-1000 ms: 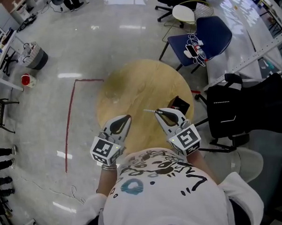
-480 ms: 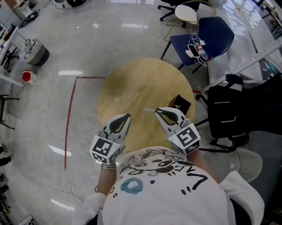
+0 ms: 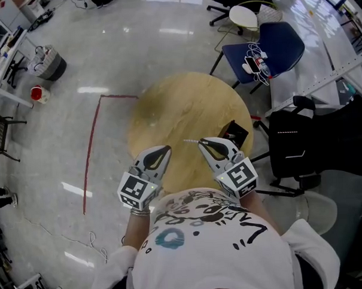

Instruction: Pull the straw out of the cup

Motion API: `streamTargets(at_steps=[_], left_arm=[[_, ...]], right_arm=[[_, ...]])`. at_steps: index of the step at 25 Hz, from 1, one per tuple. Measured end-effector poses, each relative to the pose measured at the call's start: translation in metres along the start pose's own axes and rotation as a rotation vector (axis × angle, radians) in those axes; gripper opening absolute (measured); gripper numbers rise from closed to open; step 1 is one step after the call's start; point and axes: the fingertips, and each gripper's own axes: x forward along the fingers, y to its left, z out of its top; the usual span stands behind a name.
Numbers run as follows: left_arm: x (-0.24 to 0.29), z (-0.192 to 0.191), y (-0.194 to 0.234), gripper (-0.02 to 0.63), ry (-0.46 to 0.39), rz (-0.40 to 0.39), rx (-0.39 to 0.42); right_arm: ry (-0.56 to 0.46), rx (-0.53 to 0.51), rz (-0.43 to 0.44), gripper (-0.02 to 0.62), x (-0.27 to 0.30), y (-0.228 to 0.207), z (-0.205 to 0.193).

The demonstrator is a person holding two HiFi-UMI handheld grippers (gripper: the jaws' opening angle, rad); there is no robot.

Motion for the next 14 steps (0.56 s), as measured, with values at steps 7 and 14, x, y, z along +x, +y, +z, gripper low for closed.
streamTargets(at_steps=[7,14], left_arm=[[0.002,0.0045,-0.002,0.015,-0.011,0.004,-0.018],[0.0039,0.0019,-0.0015,0.015,0.009,0.005,-0.03]], right_arm=[[-0.015,0.015,-0.004,0.04,0.001,-0.004,0.0015],[-0.033,0.034,-0.005,0.04,-0.0022,-0.0092,0.0043]])
